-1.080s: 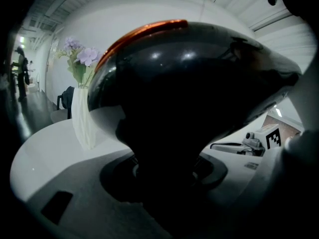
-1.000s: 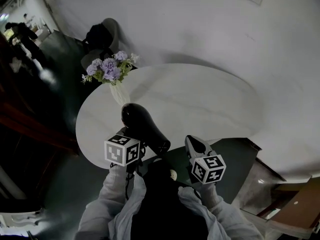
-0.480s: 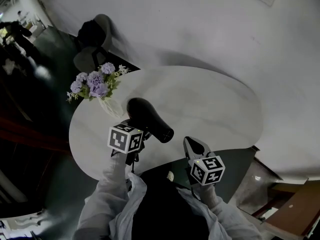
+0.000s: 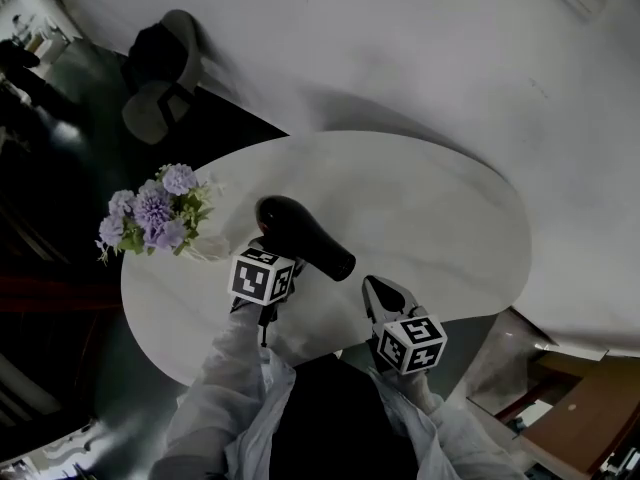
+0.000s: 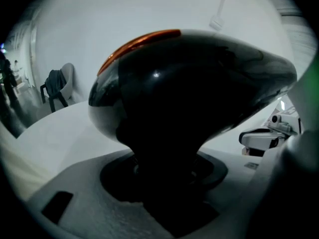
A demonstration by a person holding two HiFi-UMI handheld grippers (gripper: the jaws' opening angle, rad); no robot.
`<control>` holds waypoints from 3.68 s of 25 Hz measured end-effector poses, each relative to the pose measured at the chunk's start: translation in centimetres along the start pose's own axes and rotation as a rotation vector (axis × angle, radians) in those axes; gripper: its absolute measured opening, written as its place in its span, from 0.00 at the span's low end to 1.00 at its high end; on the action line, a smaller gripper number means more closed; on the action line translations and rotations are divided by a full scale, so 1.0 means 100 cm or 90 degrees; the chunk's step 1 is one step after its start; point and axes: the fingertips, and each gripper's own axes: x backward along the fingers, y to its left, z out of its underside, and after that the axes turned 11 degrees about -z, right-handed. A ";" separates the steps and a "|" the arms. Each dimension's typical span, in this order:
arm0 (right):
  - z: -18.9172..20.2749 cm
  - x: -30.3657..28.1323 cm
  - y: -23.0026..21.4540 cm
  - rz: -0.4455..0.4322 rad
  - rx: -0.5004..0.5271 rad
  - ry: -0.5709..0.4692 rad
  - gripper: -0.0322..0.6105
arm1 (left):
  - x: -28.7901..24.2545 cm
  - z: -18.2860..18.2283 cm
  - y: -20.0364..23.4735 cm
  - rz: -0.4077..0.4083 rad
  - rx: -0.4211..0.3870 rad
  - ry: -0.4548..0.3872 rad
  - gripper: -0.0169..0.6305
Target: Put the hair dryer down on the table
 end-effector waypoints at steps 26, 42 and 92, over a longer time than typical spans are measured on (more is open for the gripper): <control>0.025 -0.008 -0.044 0.024 -0.058 0.041 0.06 | -0.070 0.011 0.012 -0.106 -0.118 0.087 0.43; 0.026 0.006 -0.034 0.038 -0.049 0.026 0.06 | -0.058 -0.007 -0.001 0.008 -0.043 0.043 0.72; 0.018 0.098 0.112 -0.021 0.152 -0.115 0.06 | 0.232 0.098 -0.022 -0.154 0.016 -0.334 0.04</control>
